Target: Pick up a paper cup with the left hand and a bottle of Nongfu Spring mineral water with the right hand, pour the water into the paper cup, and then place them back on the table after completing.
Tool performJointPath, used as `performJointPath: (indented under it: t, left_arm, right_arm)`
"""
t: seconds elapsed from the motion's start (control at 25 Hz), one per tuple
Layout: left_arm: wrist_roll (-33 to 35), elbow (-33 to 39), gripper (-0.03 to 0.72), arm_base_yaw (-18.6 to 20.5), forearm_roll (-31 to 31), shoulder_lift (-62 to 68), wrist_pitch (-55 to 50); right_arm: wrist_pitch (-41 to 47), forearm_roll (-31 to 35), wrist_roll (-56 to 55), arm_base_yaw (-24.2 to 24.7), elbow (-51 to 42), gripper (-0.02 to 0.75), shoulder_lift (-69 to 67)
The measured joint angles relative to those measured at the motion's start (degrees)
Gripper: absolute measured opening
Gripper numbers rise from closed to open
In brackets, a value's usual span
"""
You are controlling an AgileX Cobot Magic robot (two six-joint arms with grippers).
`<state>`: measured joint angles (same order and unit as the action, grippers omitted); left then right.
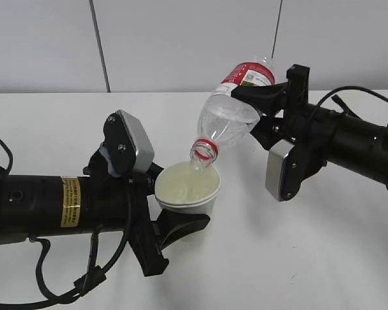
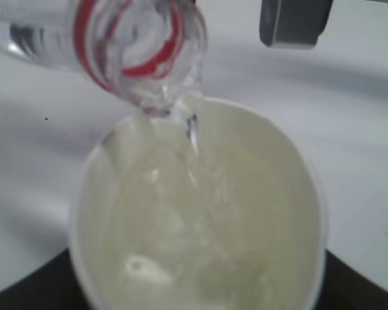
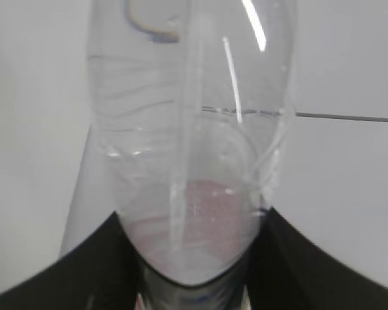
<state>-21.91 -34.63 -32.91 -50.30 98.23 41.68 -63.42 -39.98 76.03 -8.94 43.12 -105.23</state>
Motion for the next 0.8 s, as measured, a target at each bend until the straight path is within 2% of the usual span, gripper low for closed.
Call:
performJointPath:
  t: [0.24, 0.64, 0.8]
  left_arm:
    - [0.0, 0.0, 0.433, 0.0, 0.3, -0.2, 0.2]
    - [0.0, 0.0, 0.433, 0.1, 2.1, -0.2, 0.1]
    - [2.1, 0.0, 0.433, 1.9, 5.1, -0.2, 0.0]
  right_arm:
    - [0.0, 0.0, -11.3, 0.0, -1.8, 0.326, -0.8]
    - [0.0, 0.2, -48.7, 0.0, -1.8, 0.326, -0.9]
    - [0.0, 0.2, -62.0, 0.0, -1.8, 0.326, -0.9]
